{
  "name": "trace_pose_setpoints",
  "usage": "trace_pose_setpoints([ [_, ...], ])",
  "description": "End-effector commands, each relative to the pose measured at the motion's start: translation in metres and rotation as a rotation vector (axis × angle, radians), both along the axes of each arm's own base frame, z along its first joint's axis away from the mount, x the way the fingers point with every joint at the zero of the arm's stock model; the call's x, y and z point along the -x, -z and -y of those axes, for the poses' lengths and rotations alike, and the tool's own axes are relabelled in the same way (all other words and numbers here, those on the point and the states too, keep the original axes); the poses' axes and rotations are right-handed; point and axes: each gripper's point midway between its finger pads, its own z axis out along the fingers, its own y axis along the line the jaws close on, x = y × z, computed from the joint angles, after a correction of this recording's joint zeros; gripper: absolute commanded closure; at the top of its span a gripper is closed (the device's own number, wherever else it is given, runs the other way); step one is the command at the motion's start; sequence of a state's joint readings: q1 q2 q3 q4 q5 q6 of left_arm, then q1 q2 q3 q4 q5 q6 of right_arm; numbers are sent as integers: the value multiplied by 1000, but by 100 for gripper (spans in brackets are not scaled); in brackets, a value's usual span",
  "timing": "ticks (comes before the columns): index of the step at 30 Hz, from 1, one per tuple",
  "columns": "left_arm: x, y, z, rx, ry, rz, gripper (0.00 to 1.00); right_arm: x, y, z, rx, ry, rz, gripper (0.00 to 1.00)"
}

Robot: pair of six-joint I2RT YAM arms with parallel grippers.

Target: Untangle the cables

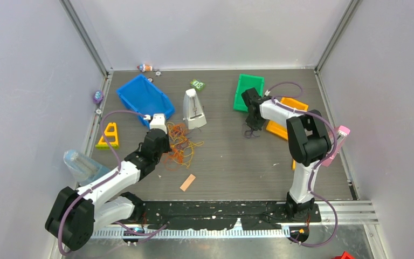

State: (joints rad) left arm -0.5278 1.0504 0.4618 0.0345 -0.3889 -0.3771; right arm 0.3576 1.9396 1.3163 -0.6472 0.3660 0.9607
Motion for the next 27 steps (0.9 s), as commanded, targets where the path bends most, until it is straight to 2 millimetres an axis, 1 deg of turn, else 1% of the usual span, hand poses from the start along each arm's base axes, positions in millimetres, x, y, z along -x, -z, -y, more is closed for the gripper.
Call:
trace_pose_setpoints([
  [1, -10, -17, 4, 18, 1, 48, 100, 9, -27, 5, 12, -124, 41, 95],
  [2, -10, -17, 3, 16, 0, 48, 100, 11, -31, 6, 9, -135, 52, 95],
  [4, -10, -18, 3, 18, -3, 54, 100, 7, -62, 0, -26, -188, 136, 95],
  [5, -10, -19, 2, 17, -4, 56, 100, 6, -69, -3, -41, -220, 155, 95],
  [6, -10, -19, 2, 18, -4, 58, 100, 4, -85, -5, -57, -243, 195, 95],
  [7, -9, -19, 2, 17, -4, 59, 100, 1, -94, -11, -80, -293, 220, 95],
  [8, -9, -20, 2, 17, -4, 61, 100, -2, -109, -14, -97, -314, 262, 95],
  [9, -9, -20, 1, 17, -4, 63, 100, -7, -119, -19, -116, -365, 295, 95],
  [10, -9, -20, 1, 18, -4, 64, 100, -10, -132, -22, -126, -395, 336, 95],
  [11, -9, -21, 1, 17, -2, 65, 100, -15, -142, -27, -136, -451, 370, 95],
  [12, -9, -21, 1, 17, -2, 65, 100, -21, -153, -29, -139, -470, 403, 95],
  [13, -9, -22, 1, 17, -2, 69, 100, -24, -159, -31, -137, -511, 418, 95],
  [14, -9, -22, 2, 19, 1, 71, 100, -32, -166, -31, -133, -527, 436, 95],
  [15, -9, -23, 2, 20, 4, 73, 100, -37, -168, -32, -126, -555, 437, 95],
  [16, -9, -23, 3, 21, 5, 73, 100, -47, -173, -33, -128, -568, 446, 95],
  [17, -9, -23, 3, 20, 7, 72, 100, -52, -173, -33, -113, -590, 443, 95],
  [18, -9, -22, 3, 19, 9, 71, 100, -63, -171, -33, -97, -610, 433, 95],
  [19, -9, -23, 3, 20, 9, 73, 100, -68, -171, -33, -88, -619, 431, 95],
  [20, -9, -23, 3, 20, 12, 74, 100, -81, -170, -34, -68, -638, 430, 95],
  [21, -9, -23, 4, 21, 14, 73, 100, -86, -170, -33, -53, -640, 429, 95],
  [22, -9, -23, 4, 24, 16, 74, 100, -99, -168, -30, -13, -634, 427, 95],
  [23, -9, -23, 5, 25, 18, 74, 100, -105, -166, -27, 10, -630, 423, 95],
  [25, -9, -23, 6, 29, 24, 77, 100, -128, -157, -22, 74, -620, 405, 95],
  [26, -9, -23, 7, 29, 26, 76, 100, -133, -153, -17, 108, -617, 389, 95],
  [27, -9, -23, 7, 28, 27, 75, 100, -145, -146, -17, 126, -612, 381, 95],
])
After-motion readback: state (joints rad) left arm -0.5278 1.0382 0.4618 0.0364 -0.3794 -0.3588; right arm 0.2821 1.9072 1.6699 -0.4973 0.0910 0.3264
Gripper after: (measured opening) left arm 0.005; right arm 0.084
